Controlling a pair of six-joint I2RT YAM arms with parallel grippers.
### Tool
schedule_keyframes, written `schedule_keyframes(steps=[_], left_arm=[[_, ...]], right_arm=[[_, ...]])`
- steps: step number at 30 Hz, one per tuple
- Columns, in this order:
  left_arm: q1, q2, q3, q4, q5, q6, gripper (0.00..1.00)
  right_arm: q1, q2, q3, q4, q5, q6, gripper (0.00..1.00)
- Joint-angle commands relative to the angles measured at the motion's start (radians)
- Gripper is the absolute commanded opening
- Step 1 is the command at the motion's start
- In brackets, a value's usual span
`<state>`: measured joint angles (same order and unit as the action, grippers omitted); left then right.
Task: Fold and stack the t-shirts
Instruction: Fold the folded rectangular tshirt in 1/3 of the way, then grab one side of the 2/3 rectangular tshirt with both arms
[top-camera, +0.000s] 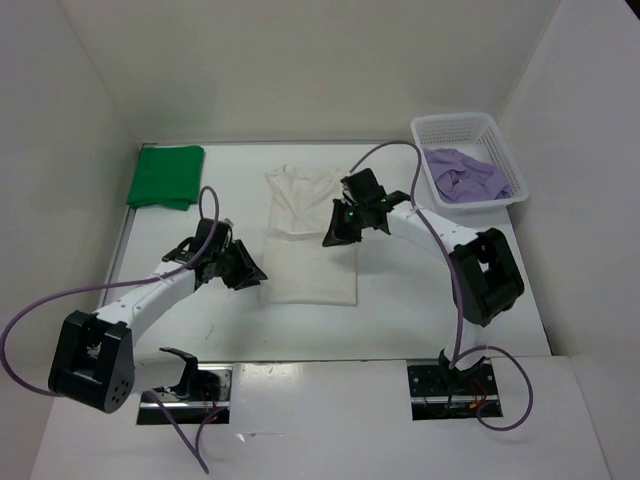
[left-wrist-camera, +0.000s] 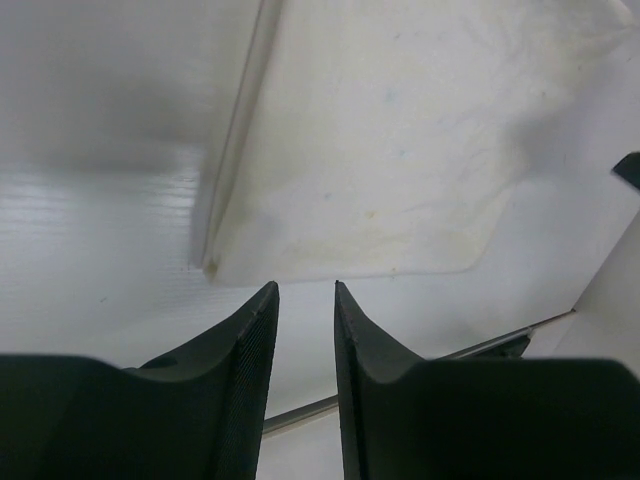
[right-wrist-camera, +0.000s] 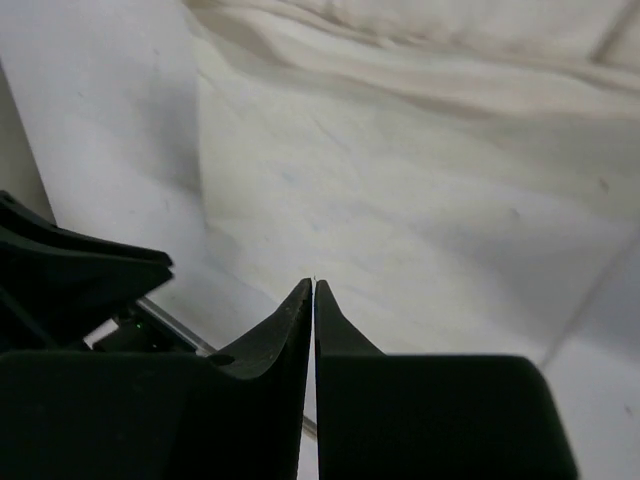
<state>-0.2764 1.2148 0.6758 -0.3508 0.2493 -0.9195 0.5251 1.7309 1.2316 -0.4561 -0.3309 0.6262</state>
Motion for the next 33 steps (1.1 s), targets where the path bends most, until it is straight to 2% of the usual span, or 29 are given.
schedule_keyframes(steps=[1,8,13,18,21,23,26,29,31,33], left_arm=[[0.002,0.057,0.04,0.001,0.033,0.027,0.36],[0.002,0.08,0.03,-0.008,0.033,0.057,0.42],[0.002,0.051,0.008,-0.05,-0.001,0.09,0.47],[0.002,0.06,-0.022,-0.07,-0.024,0.099,0.53],[0.002,0.06,-0.053,-0.031,-0.024,0.053,0.59],[0.002,0.071,-0.071,0.011,-0.024,0.036,0.62],[0.011,0.123,-0.081,0.053,-0.002,0.014,0.62],[0.011,0.147,-0.058,0.071,-0.013,0.004,0.59],[0.011,0.158,-0.048,0.084,-0.027,-0.007,0.56],[0.011,0.158,-0.048,0.114,-0.039,-0.018,0.52]], right_arm=[[0.047,0.111,0.091,0.045,-0.032,-0.028,0.07],[0.047,0.349,0.306,0.085,-0.062,-0.048,0.07],[-0.002,0.485,0.431,0.073,-0.105,-0.048,0.06],[-0.011,0.507,0.442,0.073,-0.178,-0.048,0.06],[-0.011,0.498,0.401,0.097,-0.22,-0.046,0.06],[-0.033,0.487,0.401,0.097,-0.246,-0.046,0.09],[-0.033,0.406,0.378,0.063,-0.238,-0.082,0.2],[-0.042,0.249,0.28,0.068,-0.198,-0.094,0.39],[-0.054,0.164,0.151,0.094,-0.198,-0.066,0.51],[-0.063,0.047,0.009,0.116,-0.198,-0.046,0.53]])
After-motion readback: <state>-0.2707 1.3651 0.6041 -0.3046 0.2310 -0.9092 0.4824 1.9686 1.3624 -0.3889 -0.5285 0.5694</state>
